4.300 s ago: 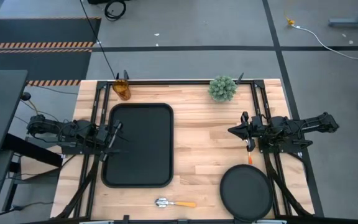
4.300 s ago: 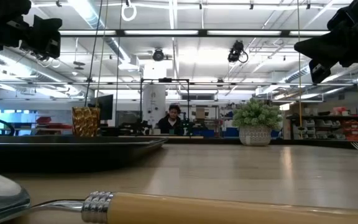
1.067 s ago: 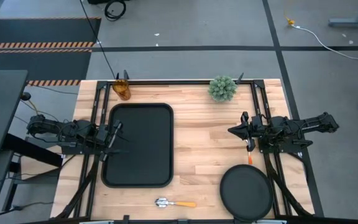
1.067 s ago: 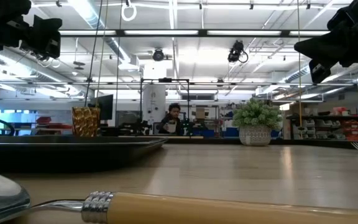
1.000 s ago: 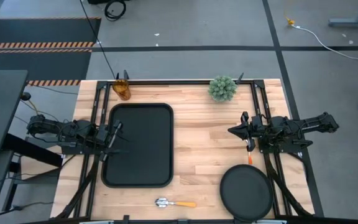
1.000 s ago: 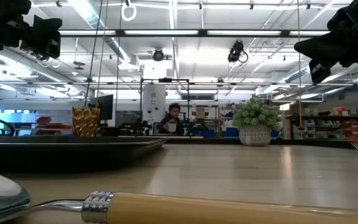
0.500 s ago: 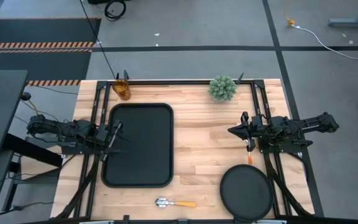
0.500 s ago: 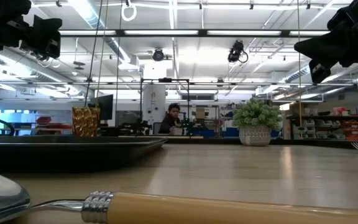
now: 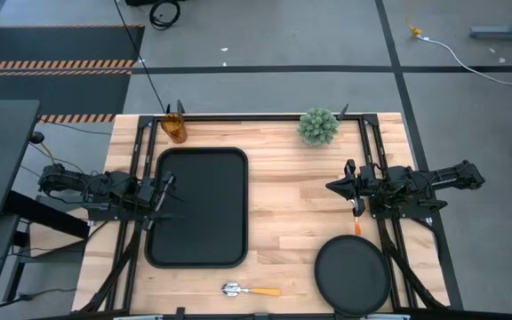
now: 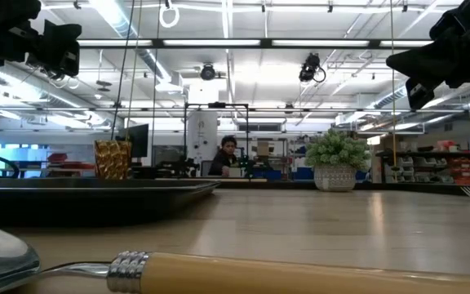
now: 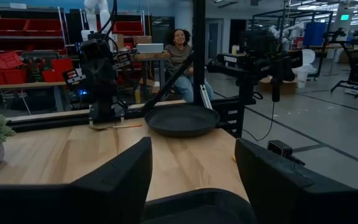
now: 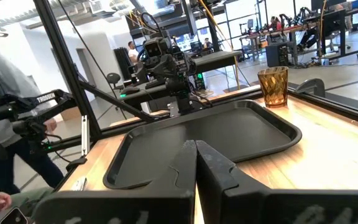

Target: Pick and place plate/cup/fork/spoon on tray

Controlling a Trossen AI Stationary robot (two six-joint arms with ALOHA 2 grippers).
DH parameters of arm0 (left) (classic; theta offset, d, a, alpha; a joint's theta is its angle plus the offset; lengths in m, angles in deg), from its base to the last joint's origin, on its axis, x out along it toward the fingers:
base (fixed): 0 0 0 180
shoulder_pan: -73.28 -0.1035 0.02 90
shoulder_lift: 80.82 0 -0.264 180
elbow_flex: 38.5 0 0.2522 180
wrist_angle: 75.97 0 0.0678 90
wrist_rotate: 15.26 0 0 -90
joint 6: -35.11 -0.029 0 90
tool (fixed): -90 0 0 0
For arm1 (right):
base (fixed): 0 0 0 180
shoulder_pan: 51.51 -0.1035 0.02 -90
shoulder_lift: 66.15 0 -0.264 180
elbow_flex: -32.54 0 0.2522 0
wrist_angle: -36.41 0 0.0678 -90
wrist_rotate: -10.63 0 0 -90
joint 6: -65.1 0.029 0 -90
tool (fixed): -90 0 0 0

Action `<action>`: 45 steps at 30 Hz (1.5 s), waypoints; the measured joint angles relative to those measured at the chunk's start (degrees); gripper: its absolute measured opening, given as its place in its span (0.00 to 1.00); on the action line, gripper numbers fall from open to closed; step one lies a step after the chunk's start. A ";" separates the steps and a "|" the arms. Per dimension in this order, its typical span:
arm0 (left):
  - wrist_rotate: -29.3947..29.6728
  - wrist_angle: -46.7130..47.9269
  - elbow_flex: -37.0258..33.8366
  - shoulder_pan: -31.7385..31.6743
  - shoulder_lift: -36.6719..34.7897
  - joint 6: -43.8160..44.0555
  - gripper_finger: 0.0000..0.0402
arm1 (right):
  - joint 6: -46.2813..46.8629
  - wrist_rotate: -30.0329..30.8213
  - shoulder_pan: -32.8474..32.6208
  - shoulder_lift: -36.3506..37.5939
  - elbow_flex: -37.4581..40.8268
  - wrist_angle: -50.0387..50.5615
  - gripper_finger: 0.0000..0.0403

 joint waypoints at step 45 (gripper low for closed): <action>0.44 -5.52 0.05 0.00 0.01 -0.04 0.58 | 0.00 0.00 -0.02 0.00 0.00 0.00 0.02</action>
